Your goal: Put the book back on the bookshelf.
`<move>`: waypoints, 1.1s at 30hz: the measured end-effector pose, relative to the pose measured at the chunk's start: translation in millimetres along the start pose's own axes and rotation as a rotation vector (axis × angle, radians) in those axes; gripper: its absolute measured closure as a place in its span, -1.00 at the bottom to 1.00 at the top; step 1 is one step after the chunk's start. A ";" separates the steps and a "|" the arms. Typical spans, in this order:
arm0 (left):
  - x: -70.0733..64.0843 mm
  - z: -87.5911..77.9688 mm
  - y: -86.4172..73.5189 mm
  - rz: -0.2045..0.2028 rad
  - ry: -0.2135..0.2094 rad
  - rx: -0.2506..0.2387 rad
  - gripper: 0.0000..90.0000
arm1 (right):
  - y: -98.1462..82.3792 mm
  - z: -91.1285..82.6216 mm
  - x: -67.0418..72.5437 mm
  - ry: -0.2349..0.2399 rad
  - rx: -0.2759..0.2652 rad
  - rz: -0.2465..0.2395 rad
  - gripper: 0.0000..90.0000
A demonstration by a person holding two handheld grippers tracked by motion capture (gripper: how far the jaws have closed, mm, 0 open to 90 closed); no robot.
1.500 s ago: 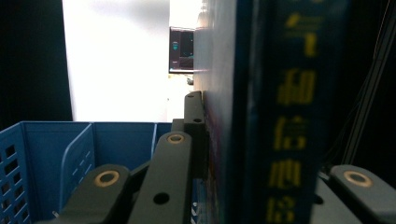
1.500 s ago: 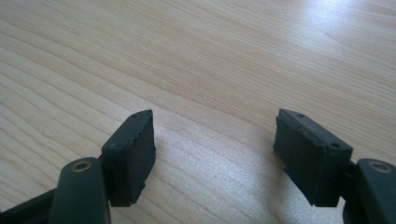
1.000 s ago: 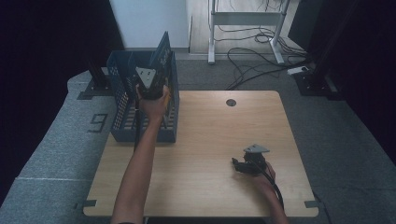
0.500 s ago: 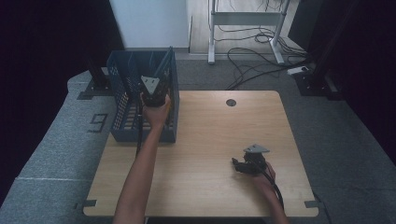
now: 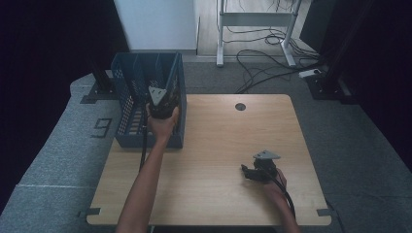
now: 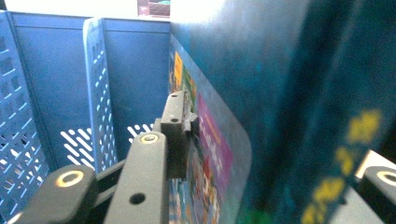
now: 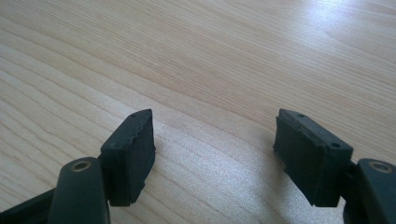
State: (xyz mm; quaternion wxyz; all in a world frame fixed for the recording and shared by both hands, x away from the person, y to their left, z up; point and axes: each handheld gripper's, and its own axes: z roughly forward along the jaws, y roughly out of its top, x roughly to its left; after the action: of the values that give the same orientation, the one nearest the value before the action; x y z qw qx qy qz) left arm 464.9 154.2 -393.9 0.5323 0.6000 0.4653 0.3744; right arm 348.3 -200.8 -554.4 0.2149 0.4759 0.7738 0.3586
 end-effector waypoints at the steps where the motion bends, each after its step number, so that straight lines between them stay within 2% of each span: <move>1: 0.4 0.1 -0.6 -0.004 -0.014 0.013 0.42 | 0.0 0.0 0.0 0.000 0.000 0.000 -0.37; 8: 1.9 -1.0 -4.8 -0.004 -0.062 0.062 0.08 | 0.0 0.0 0.0 0.000 0.001 0.001 -0.38; 16: 7.7 -2.7 -5.0 -0.004 -0.096 0.098 -0.13 | 0.0 0.0 -0.2 0.003 0.001 0.002 -0.38; 23: 9.1 -13.4 -2.3 0.013 -0.116 0.120 -0.31 | 0.1 -0.1 0.0 0.003 0.001 0.004 -0.38; 30: 16.3 -28.9 -2.4 0.005 -0.144 0.135 -0.32 | 0.1 0.1 0.0 0.001 0.000 0.003 -0.38; 33: 19.1 -37.5 -4.7 0.002 -0.169 0.154 -0.32 | 0.1 0.1 0.1 0.000 0.000 0.003 -0.38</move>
State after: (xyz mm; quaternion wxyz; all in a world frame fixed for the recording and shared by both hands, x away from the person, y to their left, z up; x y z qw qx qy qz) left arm 434.2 183.4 -393.6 0.5217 0.6688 0.4456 0.2862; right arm 348.4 -200.6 -554.4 0.2143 0.4771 0.7732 0.3587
